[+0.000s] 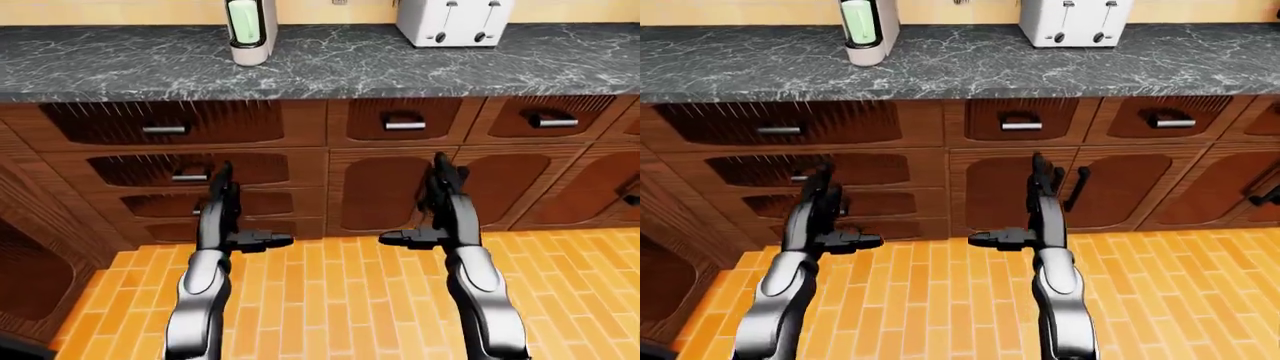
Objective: Press the button on the coffee machine to serve coffee.
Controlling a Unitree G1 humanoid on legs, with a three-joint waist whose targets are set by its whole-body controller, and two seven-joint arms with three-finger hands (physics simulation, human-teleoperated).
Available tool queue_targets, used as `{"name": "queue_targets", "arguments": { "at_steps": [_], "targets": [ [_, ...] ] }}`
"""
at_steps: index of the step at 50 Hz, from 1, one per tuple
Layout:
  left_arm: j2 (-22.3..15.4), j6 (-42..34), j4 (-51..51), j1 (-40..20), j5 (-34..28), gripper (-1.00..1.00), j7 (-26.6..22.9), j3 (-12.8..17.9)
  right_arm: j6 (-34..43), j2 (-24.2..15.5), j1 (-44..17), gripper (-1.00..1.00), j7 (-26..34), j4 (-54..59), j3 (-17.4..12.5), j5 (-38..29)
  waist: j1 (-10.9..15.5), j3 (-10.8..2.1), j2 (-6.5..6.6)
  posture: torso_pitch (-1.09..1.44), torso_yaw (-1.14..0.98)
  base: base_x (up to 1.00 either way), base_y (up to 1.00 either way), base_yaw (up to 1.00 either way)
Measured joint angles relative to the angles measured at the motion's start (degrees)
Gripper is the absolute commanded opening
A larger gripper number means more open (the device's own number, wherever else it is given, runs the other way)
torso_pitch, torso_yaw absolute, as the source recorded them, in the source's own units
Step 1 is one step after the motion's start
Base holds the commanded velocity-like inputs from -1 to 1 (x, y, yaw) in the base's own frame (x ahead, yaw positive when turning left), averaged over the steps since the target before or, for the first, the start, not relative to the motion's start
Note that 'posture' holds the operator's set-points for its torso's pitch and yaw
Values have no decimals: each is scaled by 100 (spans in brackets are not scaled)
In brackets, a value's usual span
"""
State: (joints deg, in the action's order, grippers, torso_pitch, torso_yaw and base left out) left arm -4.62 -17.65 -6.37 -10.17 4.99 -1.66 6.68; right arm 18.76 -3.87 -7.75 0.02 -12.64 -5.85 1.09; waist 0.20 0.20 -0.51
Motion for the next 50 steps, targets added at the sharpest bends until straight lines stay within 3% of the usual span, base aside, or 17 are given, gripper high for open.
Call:
{"name": "queue_targets", "arguments": {
  "at_steps": [7,13,17,22,27,34,41,50],
  "targets": [
    [-470,-1572,-770,-1130,288,100,137,308,1512,-248,-978,100,-142,-685,-248,174,25,28,12,0,0,0,0,0],
    [-924,-2549,-1158,-1990,509,100,205,525,2763,-844,-1941,100,-351,-1334,-637,446,16,78,51,0,0,0,0,0],
    [-1085,-3014,-1272,-2320,752,100,237,604,3334,-1114,-2425,100,-442,-1672,-788,612,17,115,15,0,0,0,0,0],
    [-1397,-3653,-1503,-2920,1160,100,494,864,3865,-1233,-2808,100,-602,-1697,-773,842,5,176,7,0,0,0,0,0],
    [-1734,-4207,-1757,-3304,1604,100,788,1052,4356,-1524,-3222,100,-860,-1999,-1068,1188,33,240,40,0,0,0,0,0],
    [-2174,-4545,-1954,-3550,2265,100,1233,1334,4816,-1785,-3415,100,-1073,-2568,-1221,1533,18,273,43,0,0,0,0,0],
    [-2448,-4685,-1896,-3728,2910,100,1572,1452,5595,-2007,-4067,100,-1414,-3042,-1664,2252,25,325,42,0,0,0,0,0],
    [-2926,-4662,-1928,-3966,3808,100,2240,1580,5729,-2226,-4192,100,-2000,-3040,-1714,3028,24,356,57,0,0,0,0,0]
  ]
}}
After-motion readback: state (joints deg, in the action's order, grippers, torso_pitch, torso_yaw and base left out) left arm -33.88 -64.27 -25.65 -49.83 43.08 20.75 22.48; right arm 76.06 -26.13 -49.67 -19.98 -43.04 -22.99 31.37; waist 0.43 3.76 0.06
